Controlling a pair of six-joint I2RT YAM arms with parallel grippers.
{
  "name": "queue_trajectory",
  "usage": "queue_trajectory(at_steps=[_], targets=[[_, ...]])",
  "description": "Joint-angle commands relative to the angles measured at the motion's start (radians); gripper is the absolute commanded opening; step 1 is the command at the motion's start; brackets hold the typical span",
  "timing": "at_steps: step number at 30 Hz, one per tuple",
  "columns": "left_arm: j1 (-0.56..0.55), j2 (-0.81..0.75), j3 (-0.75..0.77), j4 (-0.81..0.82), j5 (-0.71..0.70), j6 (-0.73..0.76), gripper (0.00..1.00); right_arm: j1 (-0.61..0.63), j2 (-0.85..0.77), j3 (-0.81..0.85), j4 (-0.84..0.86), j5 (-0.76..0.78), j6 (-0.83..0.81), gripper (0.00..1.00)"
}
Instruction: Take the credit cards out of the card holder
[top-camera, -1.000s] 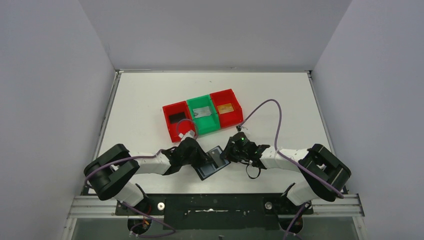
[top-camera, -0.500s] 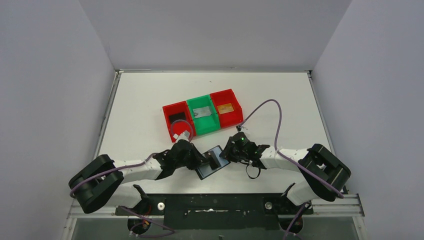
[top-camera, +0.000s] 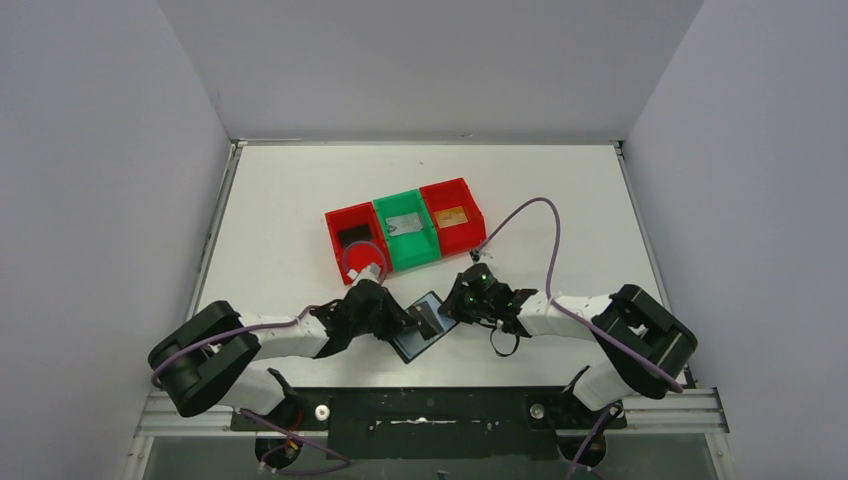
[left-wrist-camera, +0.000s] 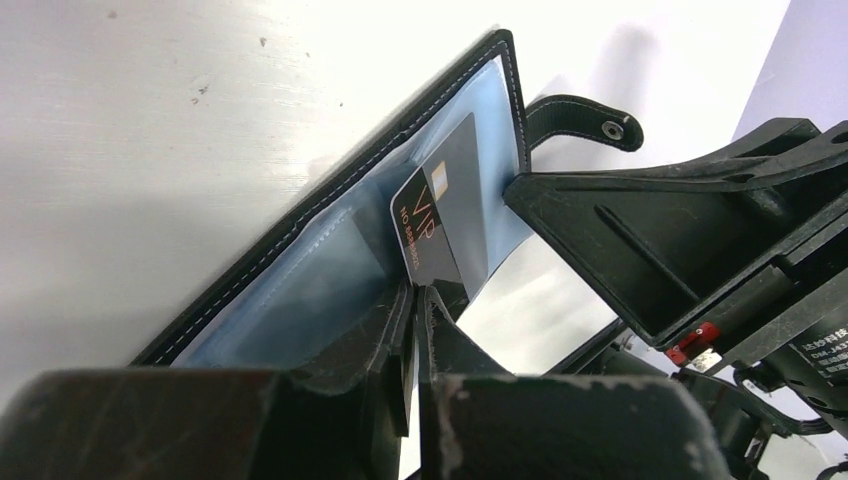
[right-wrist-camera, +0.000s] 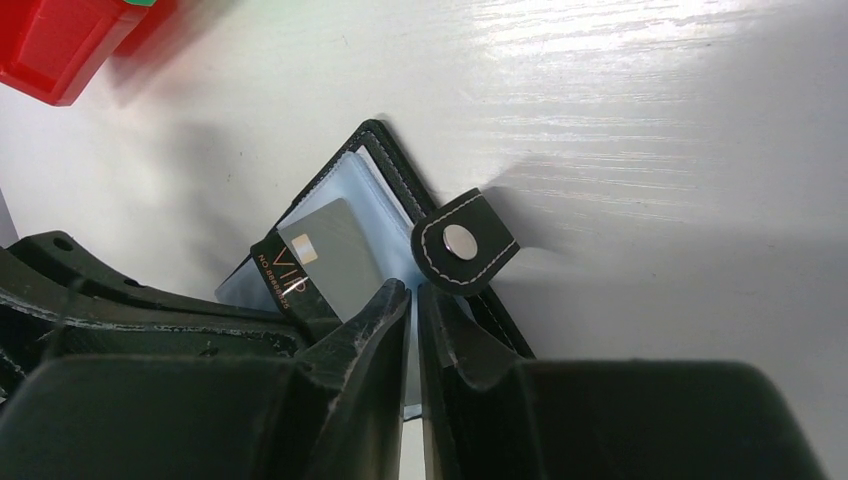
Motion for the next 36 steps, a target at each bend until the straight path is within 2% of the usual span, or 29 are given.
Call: queue_trajectory(at_steps=[1,8,16,24,36], targets=[[0.001,0.015,0.026,0.138,0.026,-0.018,0.05,0.007,0.055,-0.002,-0.062,-0.011,-0.025,0.12],[0.002,0.052,0.016,0.208,0.042,-0.045,0.15,0.007,0.072,0.000,-0.046,-0.033,-0.032,0.06],[0.000,0.073,0.021,0.235,0.044,-0.052,0.17,0.005,0.080,-0.005,-0.042,-0.046,-0.029,0.03],[0.001,0.058,0.045,0.147,0.022,-0.021,0.00,0.003,0.076,-0.005,-0.066,-0.026,-0.020,0.03],[0.013,-0.132,-0.033,0.063,0.023,0.005,0.00,-0.008,-0.028,-0.033,-0.126,0.091,0.032,0.06]])
